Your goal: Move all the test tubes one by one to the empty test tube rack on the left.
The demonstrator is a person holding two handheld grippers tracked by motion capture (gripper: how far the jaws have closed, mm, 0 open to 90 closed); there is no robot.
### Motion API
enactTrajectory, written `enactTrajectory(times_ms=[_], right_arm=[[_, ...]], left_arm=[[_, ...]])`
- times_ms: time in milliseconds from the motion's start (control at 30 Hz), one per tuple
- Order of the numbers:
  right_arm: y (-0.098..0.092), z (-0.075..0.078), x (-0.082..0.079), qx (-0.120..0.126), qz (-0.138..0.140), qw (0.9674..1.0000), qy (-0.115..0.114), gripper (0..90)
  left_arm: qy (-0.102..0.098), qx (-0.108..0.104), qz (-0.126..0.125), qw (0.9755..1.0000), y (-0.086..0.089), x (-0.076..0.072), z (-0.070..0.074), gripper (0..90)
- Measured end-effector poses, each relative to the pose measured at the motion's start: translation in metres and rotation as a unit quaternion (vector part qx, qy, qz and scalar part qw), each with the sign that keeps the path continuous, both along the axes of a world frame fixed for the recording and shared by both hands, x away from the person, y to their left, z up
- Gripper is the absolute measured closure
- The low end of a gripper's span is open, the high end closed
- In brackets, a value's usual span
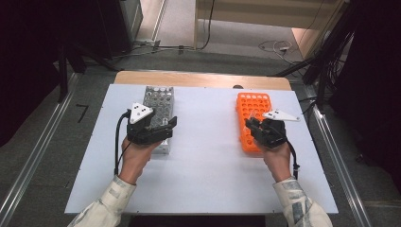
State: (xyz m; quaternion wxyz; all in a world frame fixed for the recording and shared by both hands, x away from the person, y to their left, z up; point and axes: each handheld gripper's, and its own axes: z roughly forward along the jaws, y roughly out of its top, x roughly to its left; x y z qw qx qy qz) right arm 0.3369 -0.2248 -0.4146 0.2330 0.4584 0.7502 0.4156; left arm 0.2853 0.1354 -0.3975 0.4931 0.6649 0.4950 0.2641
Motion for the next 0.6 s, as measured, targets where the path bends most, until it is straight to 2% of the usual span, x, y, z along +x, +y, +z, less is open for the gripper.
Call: enactTrajectory(times_ms=[167, 600], right_arm=[[0.016, -0.002, -0.005, 0.002, 0.027, 0.9996, 0.006, 73.6], [0.056, -0.014, -0.016, -0.013, 0.082, 0.9963, 0.021, 73.6]], left_arm=[[0.001, 0.003, -0.011, 0.9999, -0.006, -0.002, 0.001, 19.7], [0.002, 0.010, -0.044, 0.9990, -0.025, -0.008, 0.001, 19.8]])
